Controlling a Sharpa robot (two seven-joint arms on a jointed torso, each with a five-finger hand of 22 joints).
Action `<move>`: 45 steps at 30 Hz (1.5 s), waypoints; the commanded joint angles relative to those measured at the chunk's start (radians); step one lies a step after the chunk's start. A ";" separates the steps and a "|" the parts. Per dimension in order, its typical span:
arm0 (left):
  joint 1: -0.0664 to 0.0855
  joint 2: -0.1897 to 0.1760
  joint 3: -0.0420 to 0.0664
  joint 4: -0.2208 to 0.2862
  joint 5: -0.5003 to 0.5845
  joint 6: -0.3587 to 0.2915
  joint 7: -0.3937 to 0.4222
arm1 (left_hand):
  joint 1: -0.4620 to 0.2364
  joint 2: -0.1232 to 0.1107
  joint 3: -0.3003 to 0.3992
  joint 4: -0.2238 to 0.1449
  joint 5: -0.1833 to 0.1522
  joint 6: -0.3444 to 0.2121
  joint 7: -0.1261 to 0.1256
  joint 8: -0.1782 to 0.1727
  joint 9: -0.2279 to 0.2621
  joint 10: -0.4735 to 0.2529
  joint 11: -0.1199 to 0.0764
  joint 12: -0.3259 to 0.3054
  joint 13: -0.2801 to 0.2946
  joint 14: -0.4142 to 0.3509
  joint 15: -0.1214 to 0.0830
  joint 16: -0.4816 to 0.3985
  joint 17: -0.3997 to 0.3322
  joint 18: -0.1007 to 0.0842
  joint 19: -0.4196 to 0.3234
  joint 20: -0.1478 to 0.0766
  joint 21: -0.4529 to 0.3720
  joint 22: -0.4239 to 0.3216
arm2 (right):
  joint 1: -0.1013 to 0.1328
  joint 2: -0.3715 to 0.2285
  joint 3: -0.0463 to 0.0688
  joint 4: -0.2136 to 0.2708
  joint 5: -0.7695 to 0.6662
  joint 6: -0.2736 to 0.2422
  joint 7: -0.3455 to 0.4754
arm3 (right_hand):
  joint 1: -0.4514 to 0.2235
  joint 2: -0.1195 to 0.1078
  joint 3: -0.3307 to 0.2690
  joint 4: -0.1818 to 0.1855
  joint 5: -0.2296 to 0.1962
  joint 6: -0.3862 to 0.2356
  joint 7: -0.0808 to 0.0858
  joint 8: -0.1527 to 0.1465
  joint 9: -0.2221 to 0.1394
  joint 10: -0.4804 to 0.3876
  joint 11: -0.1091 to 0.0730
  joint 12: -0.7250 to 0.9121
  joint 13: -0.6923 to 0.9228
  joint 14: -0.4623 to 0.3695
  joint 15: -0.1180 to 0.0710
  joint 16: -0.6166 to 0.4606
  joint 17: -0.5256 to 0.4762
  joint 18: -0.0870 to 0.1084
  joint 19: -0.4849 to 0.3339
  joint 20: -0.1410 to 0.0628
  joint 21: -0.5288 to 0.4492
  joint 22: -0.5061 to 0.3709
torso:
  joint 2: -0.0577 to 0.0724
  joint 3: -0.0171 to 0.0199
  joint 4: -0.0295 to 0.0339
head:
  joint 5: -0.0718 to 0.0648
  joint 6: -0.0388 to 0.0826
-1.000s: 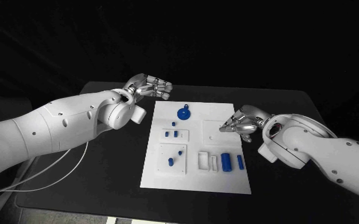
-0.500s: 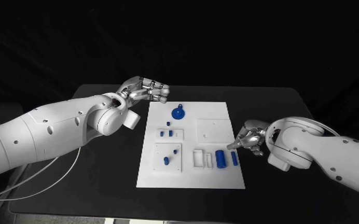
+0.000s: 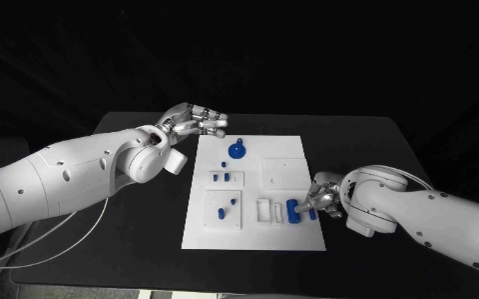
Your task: Assemble the parts on the task board
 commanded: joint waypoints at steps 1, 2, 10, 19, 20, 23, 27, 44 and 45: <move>0.000 0.002 0.000 0.003 0.005 0.023 0.020 | -0.003 -0.003 -0.007 -0.001 0.000 -0.004 -0.001 0.000 0.000 -0.005 -0.003 -0.002 0.000 -0.007 -0.001 -0.003 0.001 0.013 0.004 0.006 0.006 -0.005 | -0.002 0.015 -0.002 -0.010 -0.039 -0.016 -0.036 | -0.009 -0.007 -0.003 0.007 -0.006 -0.008 -0.002 0.000 -0.002 0.007 0.000 -0.003 0.003 0.005 0.002 -0.004 0.003 -0.010 0.041 0.007 0.005 0.016 | 0.002 0.0016 -0.0020 | 0.007 -0.003; 0.000 0.003 0.000 0.002 0.005 0.024 0.020 | -0.006 -0.002 -0.011 -0.002 0.000 -0.005 -0.001 0.001 0.000 -0.006 -0.003 -0.002 0.000 -0.008 0.000 -0.003 0.004 0.013 0.015 0.005 0.012 -0.064 | -0.002 0.021 -0.004 -0.014 -0.040 -0.015 -0.036 | -0.006 -0.015 -0.005 0.004 -0.006 -0.009 -0.002 0.000 -0.003 0.006 0.001 -0.005 0.003 0.005 0.002 -0.004 0.004 -0.010 0.041 0.007 0.004 0.016 | 0.002 0.0016 -0.0023 | 0.009 -0.004; 0.000 0.006 -0.001 0.001 0.006 0.030 0.016 | -0.008 -0.003 -0.011 0.002 0.000 -0.009 0.002 0.000 0.000 -0.011 -0.001 -0.002 0.000 -0.010 0.000 -0.003 0.004 0.015 0.022 0.006 0.018 -0.083 | -0.007 0.055 -0.016 -0.050 -0.035 0.004 -0.038 | -0.023 -0.030 -0.021 0.018 -0.006 -0.013 -0.001 0.000 -0.004 0.003 0.002 -0.013 0.005 0.006 0.004 -0.007 0.007 -0.009 0.041 0.008 0.003 0.022 | 0.002 0.0012 -0.0015 | 0.018 -0.012; 0.000 0.007 -0.001 0.000 0.006 0.034 0.012 | -0.016 -0.003 -0.013 0.010 -0.003 -0.011 0.002 0.001 0.000 -0.013 -0.001 -0.002 0.000 -0.011 0.001 -0.003 0.004 0.016 0.023 0.007 0.020 -0.093 | -0.011 0.087 -0.025 -0.096 -0.060 0.006 -0.039 | -0.036 -0.039 -0.012 0.038 -0.006 -0.015 -0.002 0.000 -0.003 0.005 0.002 -0.028 0.016 0.009 0.003 -0.018 0.018 -0.009 0.043 0.008 -0.011 0.038 | 0.002 0.0004 -0.0020 | 0.021 -0.015; 0.000 0.007 -0.002 0.000 0.006 0.035 0.011 | -0.016 -0.003 -0.013 0.010 -0.003 -0.011 0.002 0.001 0.000 -0.013 -0.001 -0.002 0.000 -0.011 0.001 -0.003 0.004 0.016 0.023 0.007 0.020 -0.093 | -0.011 0.091 -0.028 -0.101 -0.061 0.007 -0.039 | -0.037 -0.038 -0.012 0.040 -0.006 -0.015 -0.002 0.001 -0.003 0.005 0.002 -0.030 0.017 0.009 0.003 -0.020 0.019 -0.009 0.044 0.008 -0.013 0.039 | 0.002 0.0001 -0.0021 | 0.020 -0.015; 0.000 0.008 -0.002 0.000 0.006 0.038 0.010 | -0.017 -0.003 -0.013 0.012 -0.005 -0.011 0.002 0.001 0.000 -0.013 -0.001 -0.002 0.001 -0.010 0.001 -0.003 0.004 0.016 0.023 0.007 0.020 -0.094 | -0.011 0.101 -0.035 -0.110 -0.064 0.007 -0.039 | -0.037 -0.038 -0.012 0.040 -0.006 -0.015 -0.001 0.001 -0.003 0.005 0.002 -0.031 0.017 0.009 0.003 -0.020 0.020 -0.009 0.045 0.008 -0.013 0.040 | 0.002 0.0002 -0.0024 | 0.020 -0.015; 0.000 0.009 -0.002 -0.001 0.006 0.042 0.006 | -0.020 -0.003 -0.013 0.016 -0.004 -0.012 0.003 0.000 0.000 -0.013 0.000 -0.002 0.000 -0.011 0.001 -0.003 0.004 0.016 0.023 0.007 0.021 -0.097 | -0.011 0.120 -0.049 -0.119 -0.061 0.005 -0.039 | -0.036 -0.037 -0.013 0.039 -0.006 -0.012 -0.003 0.001 0.000 0.008 0.001 -0.038 0.027 0.012 0.004 -0.027 0.029 -0.010 0.050 0.008 -0.030 0.056 | 0.002 -0.0001 -0.0011 | 0.021 -0.017; 0.000 0.011 -0.002 -0.004 0.006 0.056 -0.010 | -0.020 -0.003 -0.012 0.020 -0.004 -0.014 0.003 0.000 0.000 -0.014 0.000 -0.002 0.000 -0.011 0.001 -0.003 0.005 0.017 0.024 0.007 0.024 -0.105 | -0.013 0.150 -0.063 -0.125 -0.053 0.018 -0.038 | -0.031 0.002 0.041 -0.048 0.107 -0.005 -0.005 0.000 0.015 0.004 0.000 -0.038 0.026 0.013 0.004 -0.029 0.026 -0.009 0.053 0.011 -0.043 0.074 | 0.002 0.0000 -0.0025 | 0.021 -0.018; 0.000 0.011 -0.002 -0.004 0.006 0.057 -0.011 | -0.020 -0.003 -0.012 0.020 -0.004 -0.014 0.003 0.000 0.000 -0.014 0.000 -0.002 0.000 -0.011 0.001 -0.003 0.005 0.017 0.024 0.007 0.024 -0.105 | -0.014 0.152 -0.063 -0.127 -0.053 0.017 -0.038 | -0.031 0.004 0.043 -0.053 0.121 -0.006 -0.005 0.000 0.014 0.003 -0.001 -0.039 0.025 0.013 0.004 -0.028 0.026 -0.009 0.053 0.011 -0.044 0.074 | 0.002 0.0000 -0.0027 | 0.022 -0.017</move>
